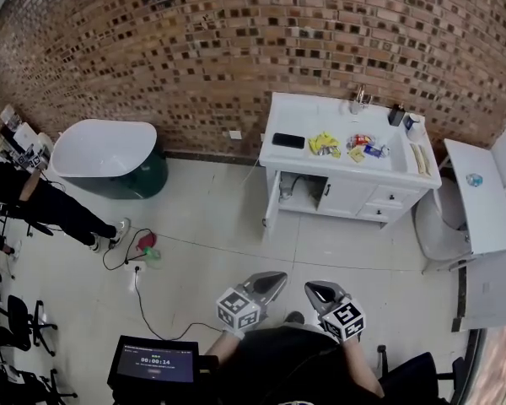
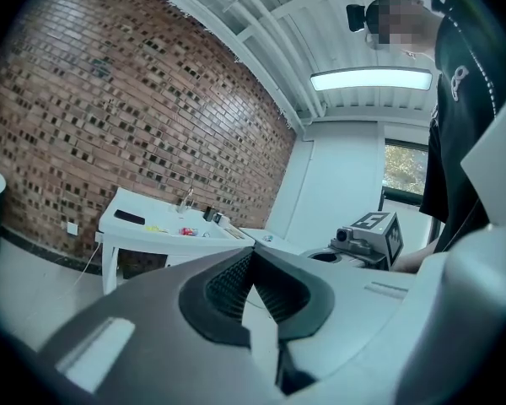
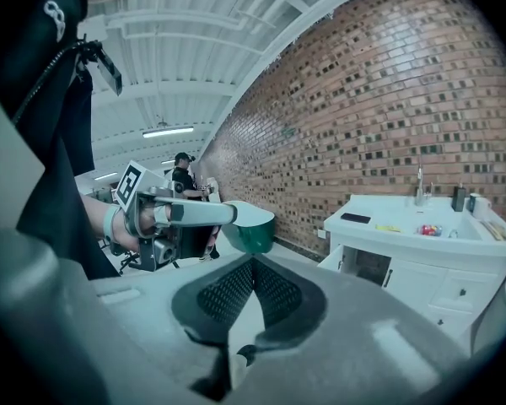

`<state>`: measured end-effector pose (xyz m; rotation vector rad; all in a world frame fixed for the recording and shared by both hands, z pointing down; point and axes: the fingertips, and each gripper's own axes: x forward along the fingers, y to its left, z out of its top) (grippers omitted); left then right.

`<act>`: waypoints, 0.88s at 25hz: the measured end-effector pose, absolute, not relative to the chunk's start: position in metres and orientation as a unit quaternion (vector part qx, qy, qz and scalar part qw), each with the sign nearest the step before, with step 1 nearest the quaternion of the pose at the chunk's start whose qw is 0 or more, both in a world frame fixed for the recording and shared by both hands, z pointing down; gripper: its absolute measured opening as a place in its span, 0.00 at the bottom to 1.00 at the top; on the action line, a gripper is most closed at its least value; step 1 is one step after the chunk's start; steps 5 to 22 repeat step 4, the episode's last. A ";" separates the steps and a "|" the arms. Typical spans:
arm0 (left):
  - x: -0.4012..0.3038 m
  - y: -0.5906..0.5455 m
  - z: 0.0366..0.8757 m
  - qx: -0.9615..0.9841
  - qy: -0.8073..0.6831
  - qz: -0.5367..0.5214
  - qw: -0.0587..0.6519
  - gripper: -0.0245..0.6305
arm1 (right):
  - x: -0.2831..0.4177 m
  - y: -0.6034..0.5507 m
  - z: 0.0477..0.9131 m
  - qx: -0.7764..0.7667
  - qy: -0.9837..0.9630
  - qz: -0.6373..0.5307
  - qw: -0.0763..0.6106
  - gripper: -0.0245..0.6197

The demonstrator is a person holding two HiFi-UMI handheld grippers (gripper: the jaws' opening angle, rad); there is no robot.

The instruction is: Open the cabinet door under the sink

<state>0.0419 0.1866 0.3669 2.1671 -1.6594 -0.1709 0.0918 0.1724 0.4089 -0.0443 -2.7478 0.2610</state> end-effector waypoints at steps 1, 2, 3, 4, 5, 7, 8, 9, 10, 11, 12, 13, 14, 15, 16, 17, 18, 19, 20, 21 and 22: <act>0.043 0.186 0.368 0.775 -0.595 -0.061 0.203 0.06 | 0.094 0.170 0.409 -0.013 -0.978 0.093 0.189 0.02; 0.044 0.186 0.369 0.774 -0.596 -0.060 0.204 0.06 | 0.095 0.167 0.408 -0.010 -0.978 0.094 0.187 0.02; 0.045 0.185 0.370 0.774 -0.596 -0.059 0.205 0.06 | 0.096 0.163 0.406 -0.006 -0.978 0.094 0.185 0.02; 0.046 0.184 0.371 0.773 -0.597 -0.057 0.206 0.06 | 0.097 0.160 0.404 -0.002 -0.978 0.094 0.184 0.02; 0.046 0.184 0.371 0.773 -0.597 -0.057 0.206 0.06 | 0.097 0.160 0.404 -0.002 -0.978 0.094 0.184 0.02; 0.046 0.184 0.371 0.773 -0.597 -0.057 0.206 0.06 | 0.097 0.160 0.404 -0.002 -0.978 0.094 0.184 0.02; 0.046 0.184 0.371 0.773 -0.597 -0.057 0.206 0.06 | 0.097 0.160 0.404 -0.002 -0.978 0.094 0.184 0.02; 0.046 0.184 0.371 0.773 -0.597 -0.057 0.206 0.06 | 0.097 0.160 0.404 -0.002 -0.978 0.094 0.184 0.02; 0.046 0.184 0.371 0.773 -0.597 -0.057 0.206 0.06 | 0.097 0.160 0.404 -0.002 -0.978 0.094 0.184 0.02; 0.046 0.184 0.371 0.773 -0.597 -0.057 0.206 0.06 | 0.097 0.160 0.404 -0.002 -0.978 0.094 0.184 0.02; 0.046 0.184 0.371 0.773 -0.597 -0.057 0.206 0.06 | 0.097 0.160 0.404 -0.002 -0.978 0.094 0.184 0.02; 0.046 0.184 0.371 0.773 -0.597 -0.057 0.206 0.06 | 0.097 0.160 0.404 -0.002 -0.978 0.094 0.184 0.02; 0.046 0.184 0.371 0.773 -0.597 -0.057 0.206 0.06 | 0.097 0.160 0.404 -0.002 -0.978 0.094 0.184 0.02; 0.046 0.184 0.371 0.773 -0.597 -0.057 0.206 0.06 | 0.097 0.160 0.404 -0.002 -0.978 0.094 0.184 0.02; 0.046 0.184 0.371 0.773 -0.597 -0.057 0.206 0.06 | 0.097 0.160 0.404 -0.002 -0.978 0.094 0.184 0.02; 0.046 0.184 0.371 0.773 -0.597 -0.057 0.206 0.06 | 0.097 0.160 0.404 -0.002 -0.978 0.094 0.184 0.02; 0.046 0.184 0.371 0.773 -0.597 -0.057 0.206 0.06 | 0.097 0.160 0.404 -0.002 -0.978 0.094 0.184 0.02; 0.046 0.184 0.371 0.773 -0.597 -0.057 0.206 0.06 | 0.097 0.160 0.404 -0.002 -0.978 0.094 0.184 0.02; 0.046 0.184 0.371 0.773 -0.597 -0.057 0.206 0.06 | 0.097 0.160 0.404 -0.002 -0.978 0.094 0.184 0.02; 0.046 0.184 0.371 0.773 -0.597 -0.057 0.206 0.06 | 0.097 0.160 0.404 -0.002 -0.978 0.094 0.184 0.02; 0.046 0.184 0.371 0.773 -0.597 -0.057 0.206 0.06 | 0.097 0.160 0.404 -0.002 -0.978 0.094 0.184 0.02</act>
